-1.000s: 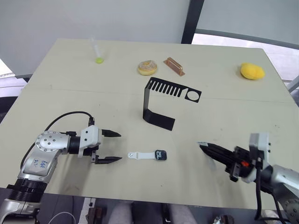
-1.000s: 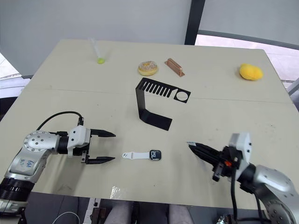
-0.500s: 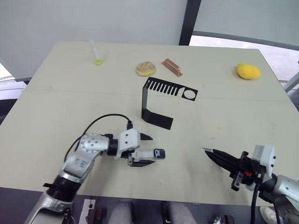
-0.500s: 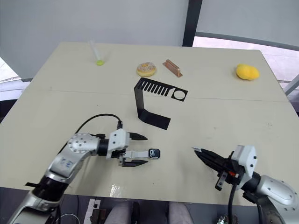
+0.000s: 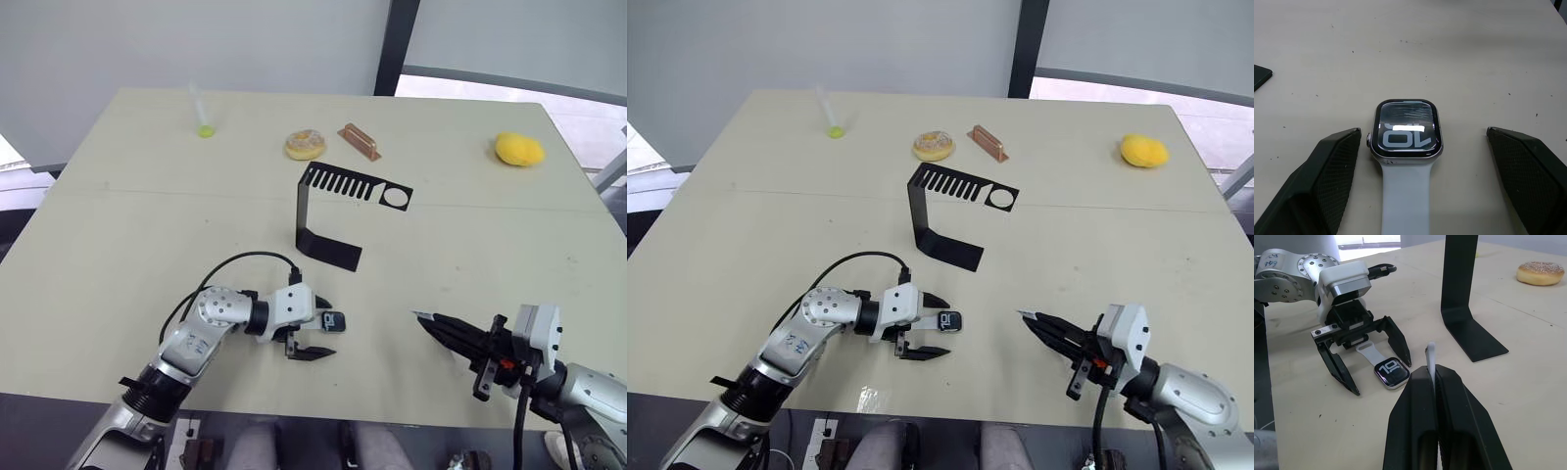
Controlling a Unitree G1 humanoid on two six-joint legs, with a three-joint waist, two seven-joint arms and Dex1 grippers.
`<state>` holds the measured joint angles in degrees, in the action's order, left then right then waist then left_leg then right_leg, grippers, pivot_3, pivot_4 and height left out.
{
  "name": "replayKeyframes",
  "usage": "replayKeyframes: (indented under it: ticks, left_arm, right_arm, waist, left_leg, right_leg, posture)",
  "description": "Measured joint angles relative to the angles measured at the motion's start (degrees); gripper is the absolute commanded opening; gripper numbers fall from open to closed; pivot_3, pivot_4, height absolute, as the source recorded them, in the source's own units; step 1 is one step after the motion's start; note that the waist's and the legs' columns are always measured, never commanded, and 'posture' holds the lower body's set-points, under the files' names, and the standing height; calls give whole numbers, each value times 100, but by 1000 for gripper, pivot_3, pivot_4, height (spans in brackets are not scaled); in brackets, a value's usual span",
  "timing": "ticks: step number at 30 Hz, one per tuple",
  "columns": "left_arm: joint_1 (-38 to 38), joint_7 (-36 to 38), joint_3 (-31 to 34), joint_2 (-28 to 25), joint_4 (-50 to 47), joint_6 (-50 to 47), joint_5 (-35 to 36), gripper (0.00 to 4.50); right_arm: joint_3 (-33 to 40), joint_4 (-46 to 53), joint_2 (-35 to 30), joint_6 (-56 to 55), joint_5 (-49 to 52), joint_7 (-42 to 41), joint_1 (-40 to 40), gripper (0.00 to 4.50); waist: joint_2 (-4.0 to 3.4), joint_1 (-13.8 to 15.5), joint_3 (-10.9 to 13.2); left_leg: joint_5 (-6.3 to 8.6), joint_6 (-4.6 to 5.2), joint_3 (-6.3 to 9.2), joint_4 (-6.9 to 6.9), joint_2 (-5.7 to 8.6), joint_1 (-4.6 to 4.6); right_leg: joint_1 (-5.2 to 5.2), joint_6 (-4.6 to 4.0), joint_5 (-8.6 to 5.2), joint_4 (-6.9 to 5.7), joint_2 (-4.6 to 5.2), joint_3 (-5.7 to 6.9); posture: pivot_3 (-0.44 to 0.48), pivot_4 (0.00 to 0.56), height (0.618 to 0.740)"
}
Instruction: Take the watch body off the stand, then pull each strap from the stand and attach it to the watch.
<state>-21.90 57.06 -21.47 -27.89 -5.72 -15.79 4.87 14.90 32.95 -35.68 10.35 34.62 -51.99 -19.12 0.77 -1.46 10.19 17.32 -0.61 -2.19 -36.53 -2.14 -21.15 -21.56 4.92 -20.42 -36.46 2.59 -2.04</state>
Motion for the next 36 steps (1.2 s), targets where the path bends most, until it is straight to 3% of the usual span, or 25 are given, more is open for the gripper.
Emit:
replayKeyframes:
  ticks: [15,18,22,23,36]
  left_arm:
    - [-135,-141,-89,111,93,-130,-165,4421]
    - [-135,-130,-70,82,73,-205,-142,3653]
    - [-119,-132,51,12,75,-288,-102,1845]
    - [-112,-131,66,13,87,-287,-79,1574]
    - [-123,8,103,98,664,583,-27,1577]
  right_arm:
    - [-120,0,0,89,-68,24,170,0]
    - [-120,0,0,97,-68,27,167,0]
    - [-120,2,0,108,-68,39,167,0]
    - [-120,2,0,111,-68,40,162,0]
    - [-120,58,0,133,-66,55,114,0]
  waist:
    - [1,-7,-1]
    - [1,-13,-2]
    - [2,-12,-4]
    - [2,-11,-6]
    - [1,-2,-22]
  left_leg:
    - [2,3,1,-39,-3,-1]
    - [2,3,1,-44,-4,1]
    - [2,4,1,-46,-5,2]
    - [3,4,1,-46,-5,2]
    - [3,5,1,-52,-4,6]
  right_leg:
    - [4,0,0,-23,-2,0]
    - [4,0,-1,-31,-3,-1]
    - [4,-1,-1,-34,-4,-1]
    - [4,-1,-1,-35,-4,-1]
    - [9,-1,-1,-38,-3,-1]
  posture:
    - [0,150,740]
    - [0,150,740]
    - [0,150,740]
    - [0,150,740]
    - [0,150,740]
